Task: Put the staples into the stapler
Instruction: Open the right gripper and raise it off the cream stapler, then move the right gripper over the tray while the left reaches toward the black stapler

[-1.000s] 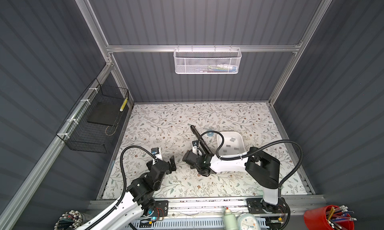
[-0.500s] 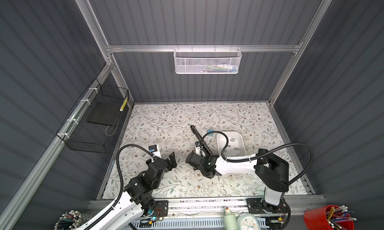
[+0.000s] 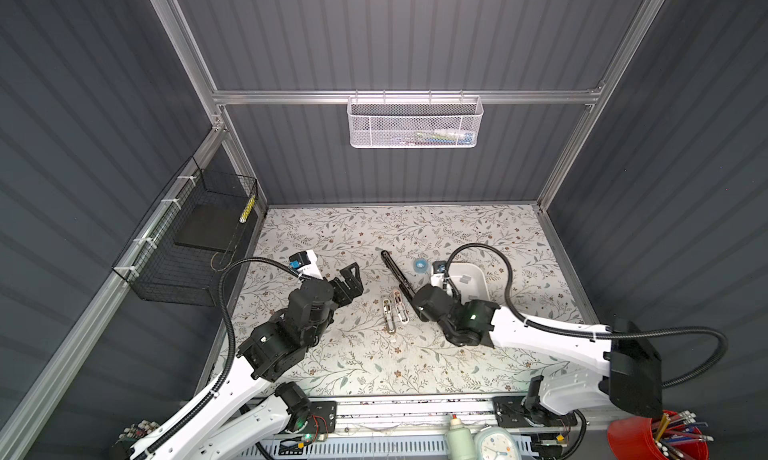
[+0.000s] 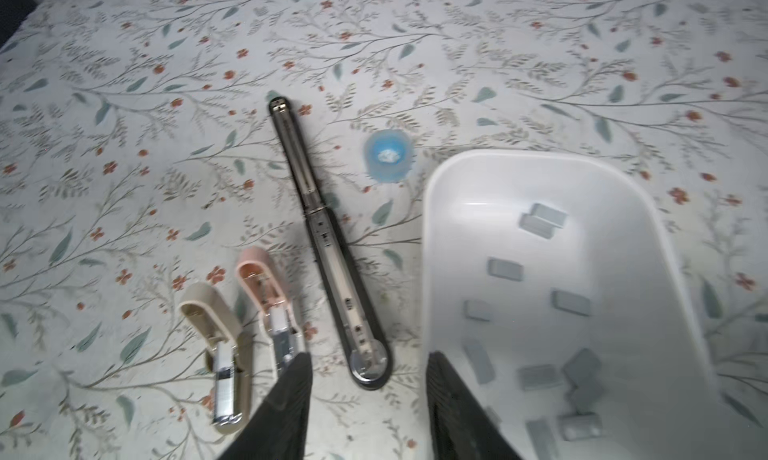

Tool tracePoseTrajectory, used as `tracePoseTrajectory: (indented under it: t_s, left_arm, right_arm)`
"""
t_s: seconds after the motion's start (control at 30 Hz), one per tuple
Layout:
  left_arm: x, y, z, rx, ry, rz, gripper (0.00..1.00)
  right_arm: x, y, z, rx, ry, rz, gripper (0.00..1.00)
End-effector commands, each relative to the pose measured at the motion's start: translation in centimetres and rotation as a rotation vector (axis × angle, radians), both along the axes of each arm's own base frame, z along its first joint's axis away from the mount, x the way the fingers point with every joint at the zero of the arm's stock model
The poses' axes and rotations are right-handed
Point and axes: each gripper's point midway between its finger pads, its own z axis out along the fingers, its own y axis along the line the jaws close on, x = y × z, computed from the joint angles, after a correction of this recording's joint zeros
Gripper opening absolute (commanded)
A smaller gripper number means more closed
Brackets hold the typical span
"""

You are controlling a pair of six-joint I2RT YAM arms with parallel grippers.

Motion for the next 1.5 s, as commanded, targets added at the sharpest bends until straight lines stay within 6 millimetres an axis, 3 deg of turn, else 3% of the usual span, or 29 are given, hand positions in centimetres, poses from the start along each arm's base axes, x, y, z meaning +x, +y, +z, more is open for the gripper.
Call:
tracePoseTrajectory:
  t_s: [0.0,0.1,0.17,0.47,0.63,0.73,0.83,0.93,1.0,1.1,1.23,1.33,1.47]
  left_arm:
    - [1.3,0.9,2.5,0.016,-0.082,0.087,1.0]
    - [2.6,1.9,4.3,0.059,-0.152,0.195,1.0]
    - [3.2,2.4,4.8,0.084,-0.166,0.254,1.0]
    - [4.6,-0.3,5.5,0.095,-0.158,0.175,1.0]
    - [4.5,-0.7,5.7,0.12,-0.148,0.141,1.0]
    - [4.9,-2.3,6.0,0.172,-0.221,0.05,1.0]
    - [5.6,-4.3,4.1,0.289,-0.281,-0.063,1.0]
    - [8.0,-4.9,0.9,0.338,-0.221,-0.156,1.0]
    - [10.4,-4.3,-1.9,0.339,-0.136,-0.204,1.0]
    - [12.5,-2.8,-4.4,0.36,-0.097,-0.175,1.0]
    - [13.9,-3.0,-4.9,0.401,-0.125,-0.193,1.0]
    - [16.8,-2.2,-5.5,0.391,-0.091,-0.155,1.0]
    - [20.1,-2.3,-4.4,0.364,-0.077,-0.124,1.0]
  right_arm:
    - [0.0,-2.3,1.2,0.048,0.04,-0.012,0.52]
    - [1.0,-2.8,1.9,0.093,0.072,0.018,0.51]
    - [1.5,-3.0,1.4,0.057,0.087,0.043,0.5]
    - [1.8,-6.2,-3.5,0.02,0.224,0.037,0.49]
    - [2.7,-7.1,-4.8,-0.023,0.252,0.053,0.49]
    - [3.4,-7.2,-5.7,0.006,0.282,0.052,0.49]
    - [4.2,-6.5,-6.8,0.035,0.301,0.078,0.42]
    - [4.3,-6.1,-7.9,0.031,0.288,0.111,0.4]
    - [4.4,-5.8,-8.4,0.041,0.286,0.133,0.39]
    - [4.8,-6.6,-8.4,0.015,0.275,0.11,0.39]
    - [5.1,-7.9,-8.7,0.022,0.289,0.075,0.41]
    - [5.1,-8.0,-9.1,0.033,0.302,0.078,0.41]
    - [5.0,-7.7,-9.3,0.055,0.32,0.094,0.43]
